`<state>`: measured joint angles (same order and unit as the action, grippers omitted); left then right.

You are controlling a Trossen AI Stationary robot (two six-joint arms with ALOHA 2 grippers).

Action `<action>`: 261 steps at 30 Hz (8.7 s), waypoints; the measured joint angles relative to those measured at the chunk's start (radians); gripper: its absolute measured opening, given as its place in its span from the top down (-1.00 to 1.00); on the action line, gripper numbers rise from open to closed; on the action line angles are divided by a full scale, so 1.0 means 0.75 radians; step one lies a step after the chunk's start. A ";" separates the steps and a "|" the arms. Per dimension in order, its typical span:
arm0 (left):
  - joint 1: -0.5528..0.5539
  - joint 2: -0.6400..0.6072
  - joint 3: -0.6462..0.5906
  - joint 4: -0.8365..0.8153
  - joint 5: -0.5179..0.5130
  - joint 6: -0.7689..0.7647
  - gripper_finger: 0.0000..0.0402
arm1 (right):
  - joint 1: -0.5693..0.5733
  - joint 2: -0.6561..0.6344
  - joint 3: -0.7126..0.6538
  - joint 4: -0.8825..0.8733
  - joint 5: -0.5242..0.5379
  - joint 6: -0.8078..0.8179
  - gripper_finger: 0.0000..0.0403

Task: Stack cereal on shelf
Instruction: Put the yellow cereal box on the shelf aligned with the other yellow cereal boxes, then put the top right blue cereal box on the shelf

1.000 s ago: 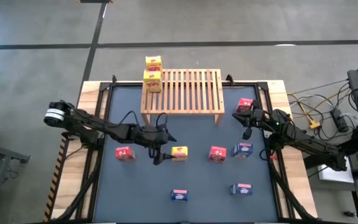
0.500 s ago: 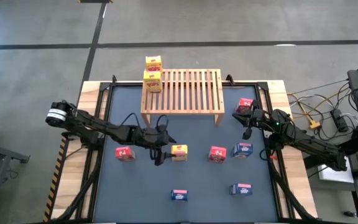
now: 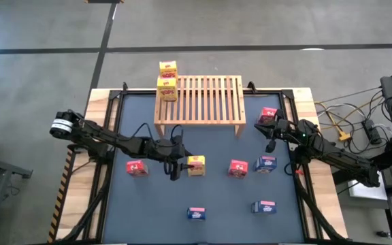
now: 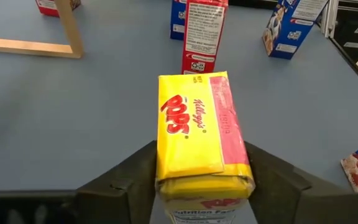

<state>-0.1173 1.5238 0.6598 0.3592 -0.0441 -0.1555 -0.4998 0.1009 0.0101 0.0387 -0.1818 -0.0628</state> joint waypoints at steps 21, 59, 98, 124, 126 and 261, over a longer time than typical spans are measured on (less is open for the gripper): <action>0.017 -0.477 0.000 -0.289 0.035 0.150 0.28 | 0.000 0.000 0.000 0.000 0.000 0.000 0.95; 0.284 -1.086 0.101 -0.828 -0.038 0.447 0.27 | 0.000 0.000 0.000 0.000 0.000 0.000 0.95; 1.095 -0.716 0.373 -1.091 0.720 0.923 0.27 | 0.000 0.000 -0.001 0.000 0.000 0.000 0.95; 1.097 -0.537 0.566 -1.259 0.723 0.929 -0.02 | 0.000 0.000 0.000 0.000 0.000 0.000 0.95; 1.097 -0.542 0.566 -1.258 0.724 0.929 -0.02 | 0.000 0.000 0.000 0.000 0.000 0.000 0.95; 1.095 -1.988 -0.064 -1.110 0.819 0.263 -0.18 | 0.000 0.000 -0.001 0.000 0.000 0.000 0.95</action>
<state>0.7036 0.0326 0.6117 -0.4731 0.5704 0.0414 -0.4998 0.1009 0.0097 0.0387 -0.1818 -0.0628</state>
